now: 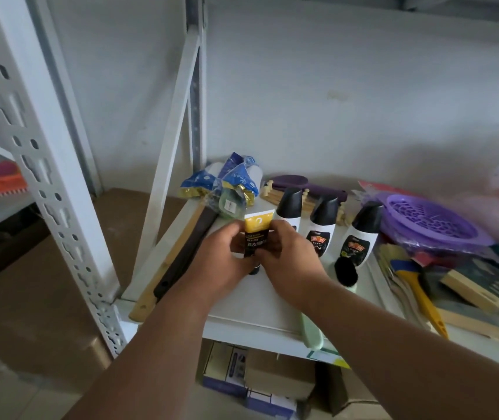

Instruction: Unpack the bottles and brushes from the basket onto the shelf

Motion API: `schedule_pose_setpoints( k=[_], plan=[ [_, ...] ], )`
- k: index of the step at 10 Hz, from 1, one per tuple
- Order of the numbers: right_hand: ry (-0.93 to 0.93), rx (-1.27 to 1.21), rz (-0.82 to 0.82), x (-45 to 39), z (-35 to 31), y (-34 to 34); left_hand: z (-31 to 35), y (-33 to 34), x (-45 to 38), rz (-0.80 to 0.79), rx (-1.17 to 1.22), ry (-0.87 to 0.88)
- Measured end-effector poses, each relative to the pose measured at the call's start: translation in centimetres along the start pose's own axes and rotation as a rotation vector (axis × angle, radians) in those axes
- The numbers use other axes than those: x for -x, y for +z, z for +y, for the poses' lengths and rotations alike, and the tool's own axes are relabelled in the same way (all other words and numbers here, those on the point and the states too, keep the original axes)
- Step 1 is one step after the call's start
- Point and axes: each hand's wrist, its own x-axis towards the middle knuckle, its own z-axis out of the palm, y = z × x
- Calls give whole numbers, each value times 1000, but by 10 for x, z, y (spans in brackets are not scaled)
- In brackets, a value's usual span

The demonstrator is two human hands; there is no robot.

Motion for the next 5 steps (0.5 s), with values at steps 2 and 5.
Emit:
schedule_pose_setpoints(
  k=[2,5],
  plan=[
    [26,4,-1,5,-6,-5,0,5,3,11,-18,-54],
    [13,-94,39,38,-19,-40,7,-3,10,35,-82,-113]
  ],
)
